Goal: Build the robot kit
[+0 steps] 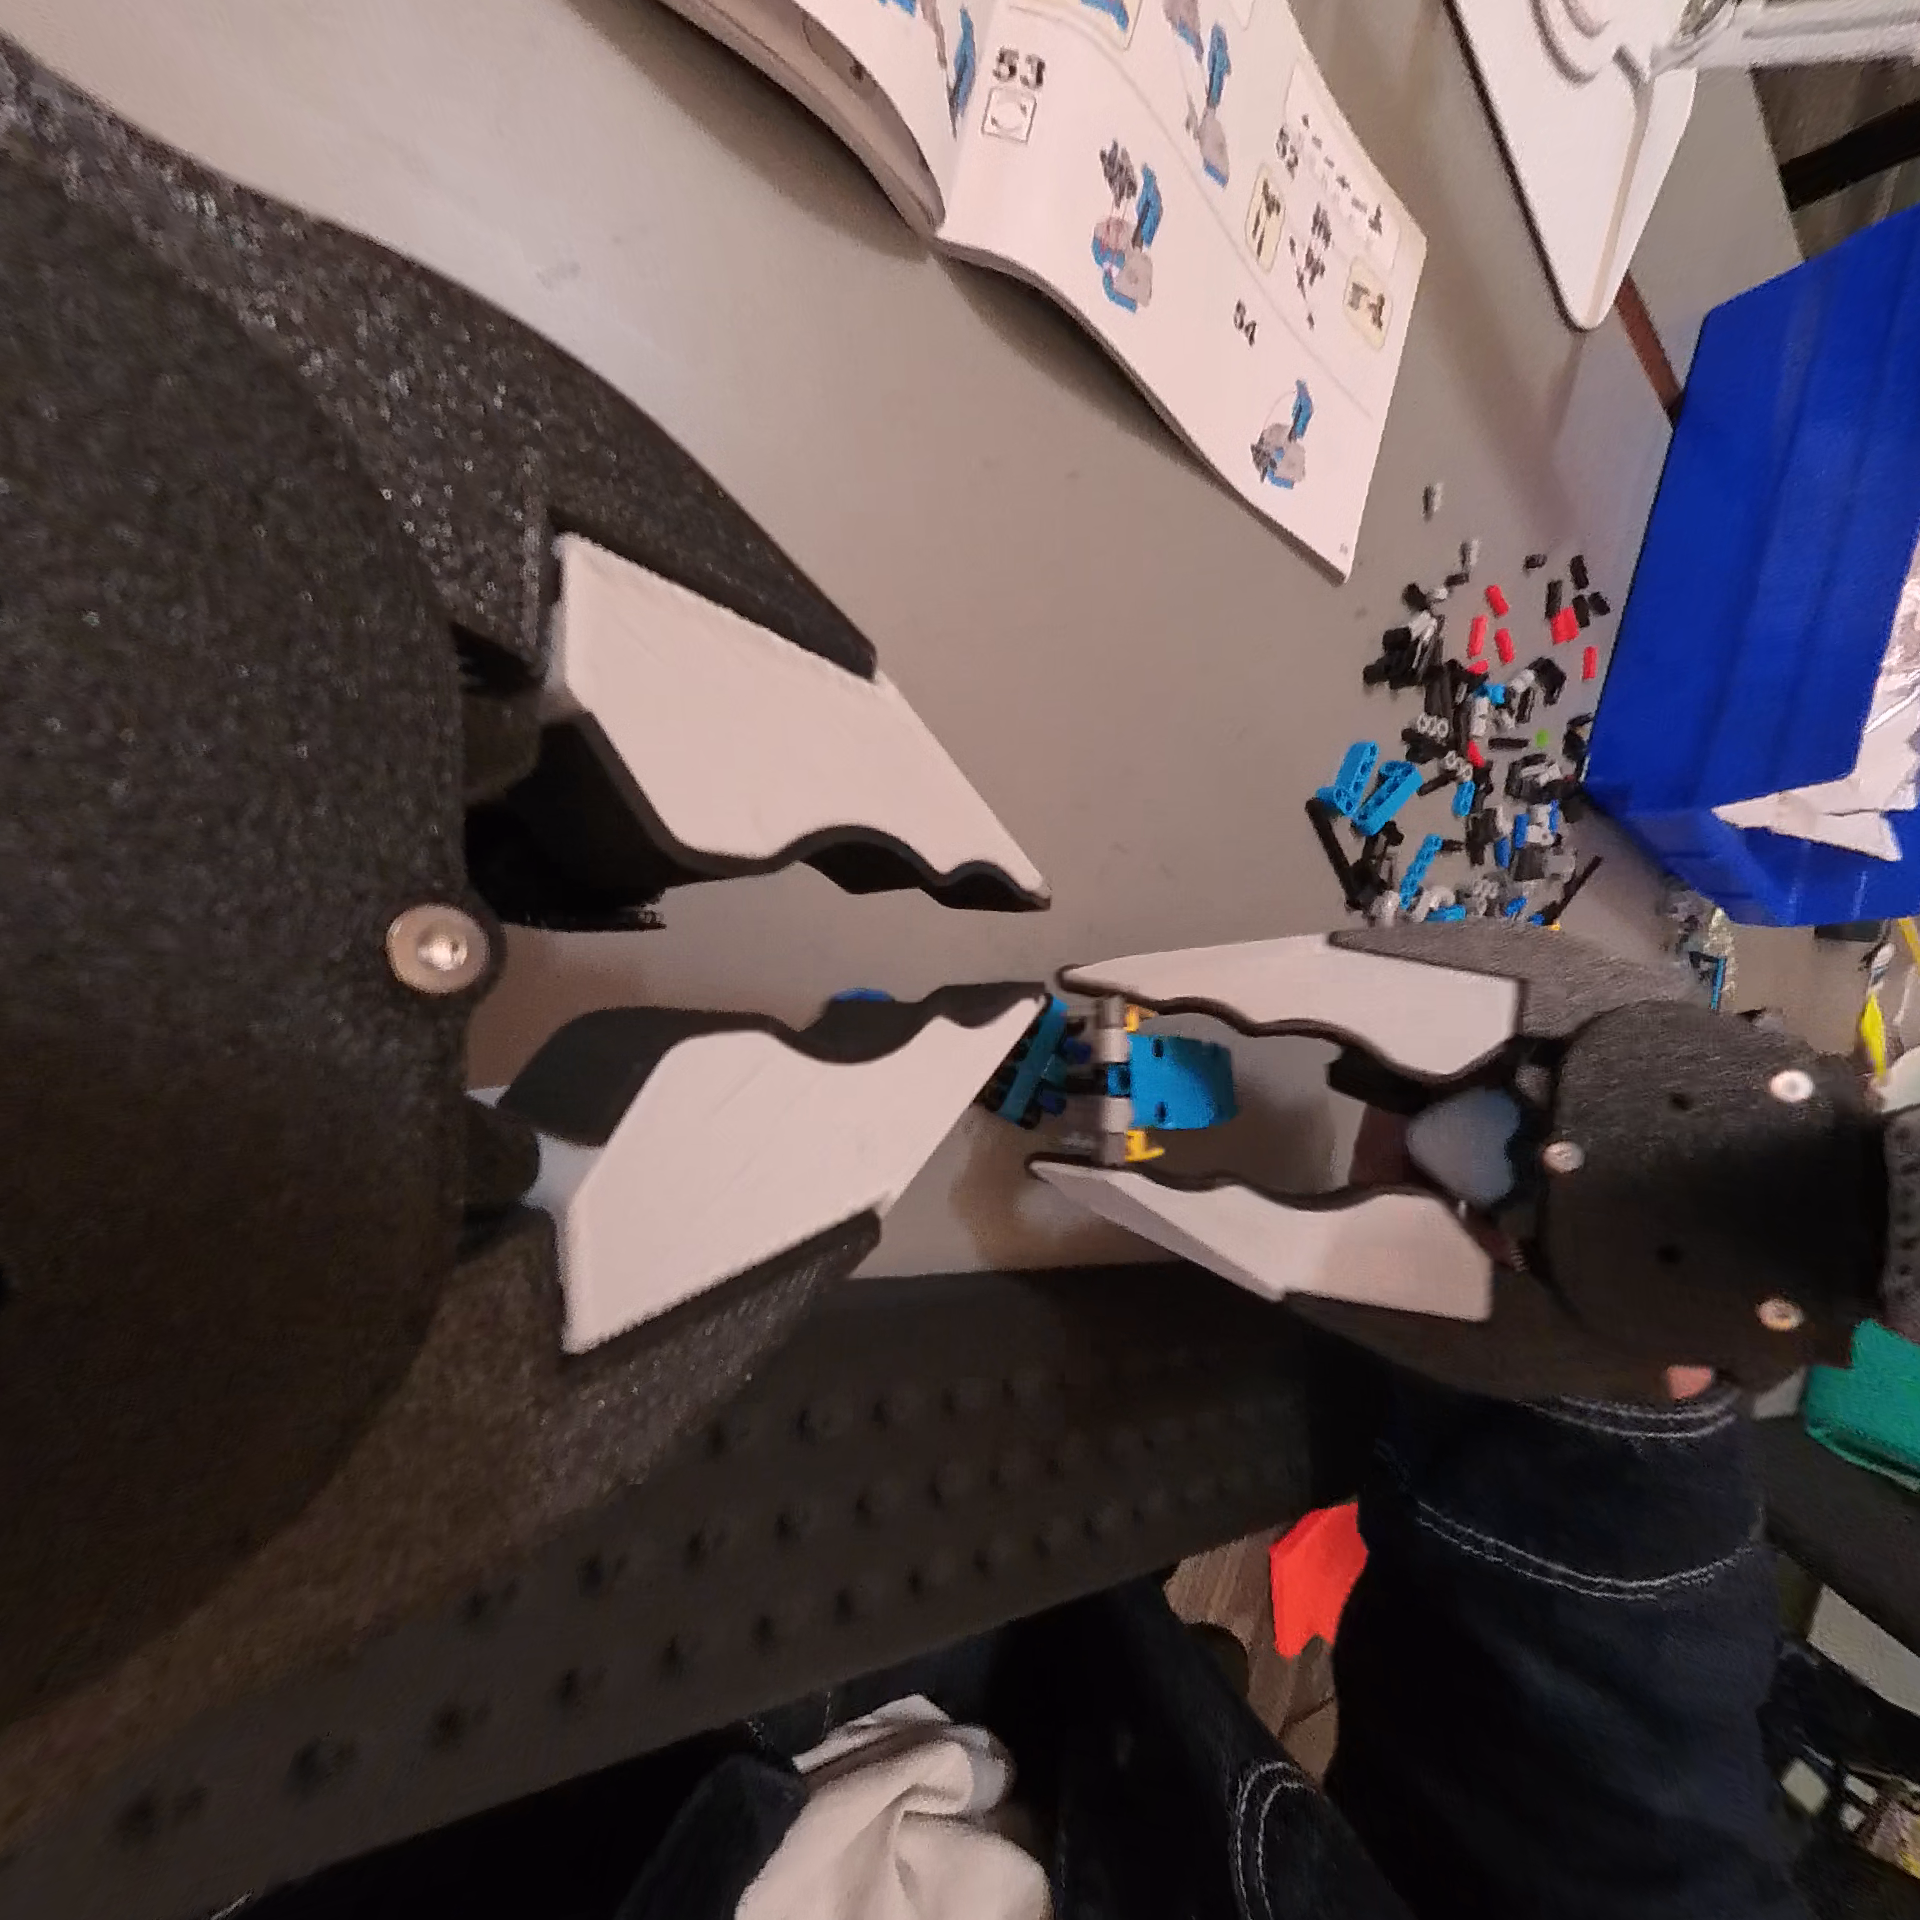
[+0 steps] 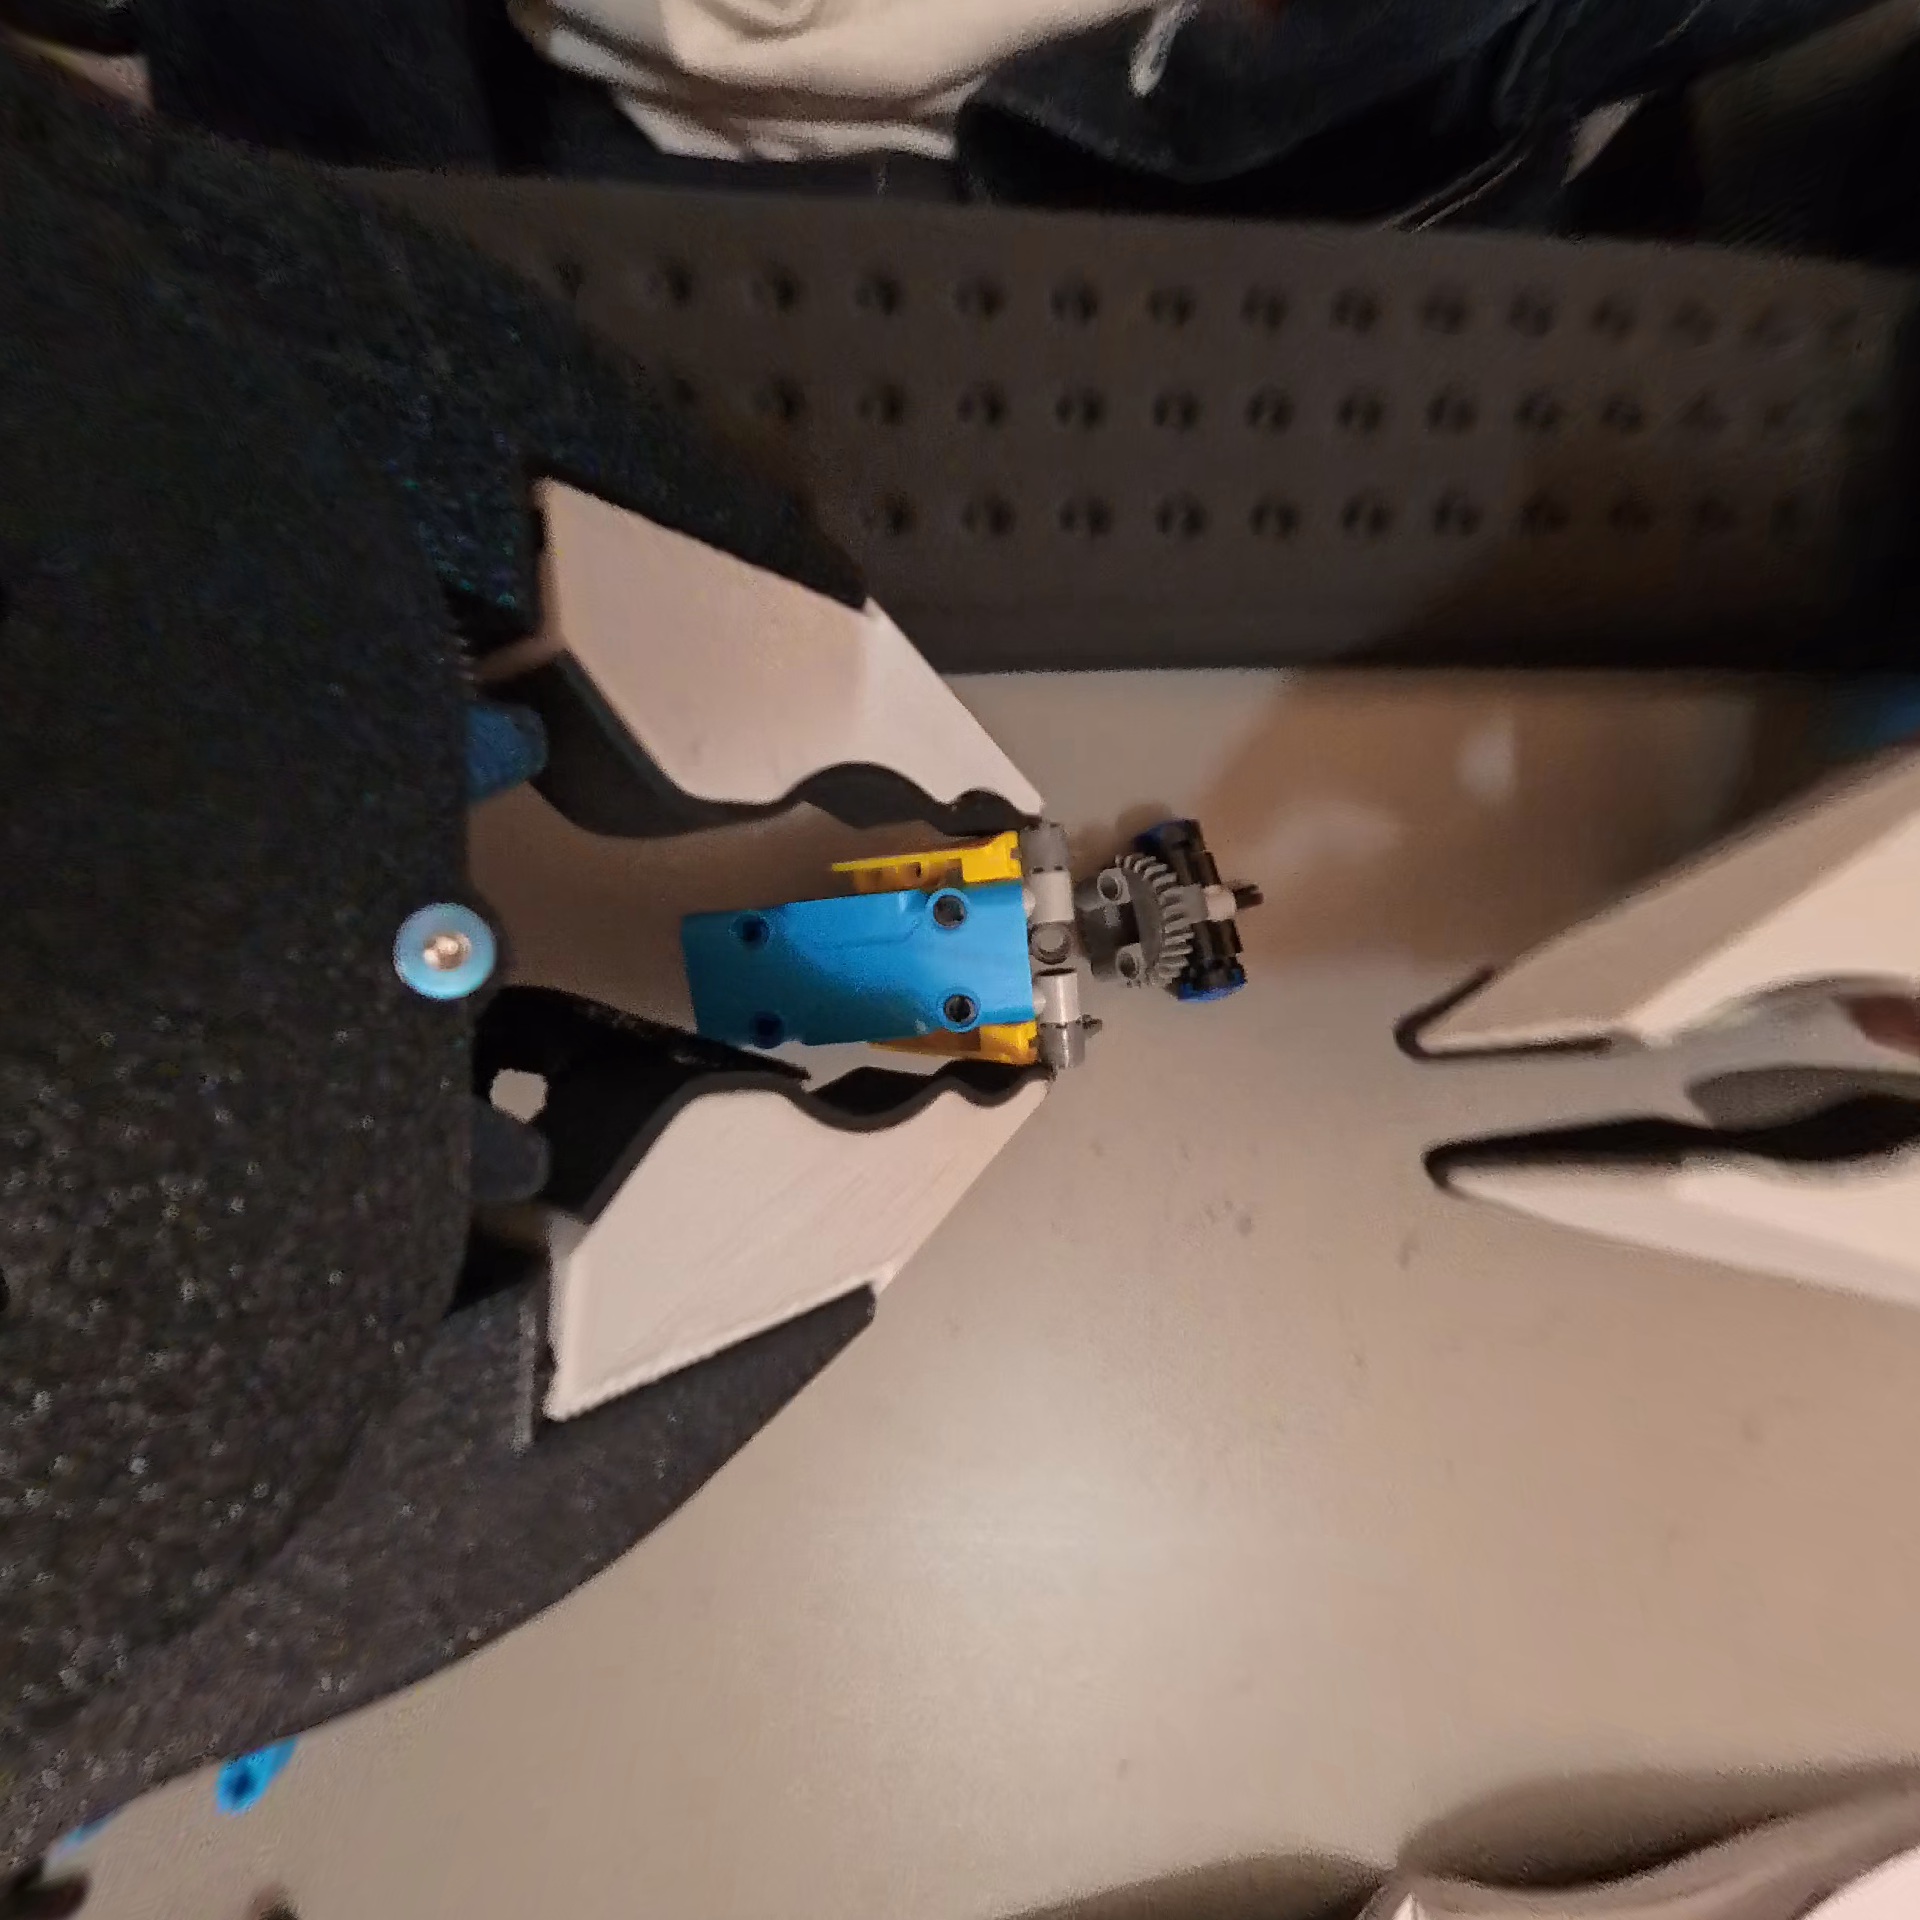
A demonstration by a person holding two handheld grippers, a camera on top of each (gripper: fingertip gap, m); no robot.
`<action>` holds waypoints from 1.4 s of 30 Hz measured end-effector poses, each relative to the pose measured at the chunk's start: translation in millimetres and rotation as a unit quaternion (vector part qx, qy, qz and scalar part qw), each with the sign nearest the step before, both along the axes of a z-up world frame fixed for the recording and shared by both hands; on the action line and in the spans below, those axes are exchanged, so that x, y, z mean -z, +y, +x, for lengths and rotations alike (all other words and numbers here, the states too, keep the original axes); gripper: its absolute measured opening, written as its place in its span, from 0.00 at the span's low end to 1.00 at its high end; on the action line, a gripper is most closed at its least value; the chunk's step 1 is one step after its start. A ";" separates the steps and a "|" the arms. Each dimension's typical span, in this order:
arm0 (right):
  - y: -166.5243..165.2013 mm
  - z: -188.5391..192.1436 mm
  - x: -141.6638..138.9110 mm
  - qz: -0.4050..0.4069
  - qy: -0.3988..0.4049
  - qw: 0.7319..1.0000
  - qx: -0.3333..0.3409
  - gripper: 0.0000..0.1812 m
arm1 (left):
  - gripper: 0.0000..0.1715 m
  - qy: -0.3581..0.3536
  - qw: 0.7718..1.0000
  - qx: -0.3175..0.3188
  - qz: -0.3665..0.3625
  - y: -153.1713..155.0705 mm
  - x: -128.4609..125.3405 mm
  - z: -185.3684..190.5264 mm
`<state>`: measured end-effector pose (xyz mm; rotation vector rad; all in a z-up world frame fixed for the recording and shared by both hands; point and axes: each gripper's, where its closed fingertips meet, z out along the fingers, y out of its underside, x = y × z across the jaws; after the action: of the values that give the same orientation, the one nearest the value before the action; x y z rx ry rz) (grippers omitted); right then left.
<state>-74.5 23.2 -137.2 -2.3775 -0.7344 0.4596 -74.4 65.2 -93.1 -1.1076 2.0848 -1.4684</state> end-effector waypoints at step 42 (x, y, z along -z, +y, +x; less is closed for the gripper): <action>-33.0 98.8 -51.9 0.255 0.026 0.894 0.367 0.21 | 0.16 0.013 0.968 -0.248 0.028 91.0 10.2 10.2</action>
<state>24.3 -9.8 -85.3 -1.9291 0.1062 -0.0065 -64.2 156.2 -103.3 -1.4929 1.6799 -1.1461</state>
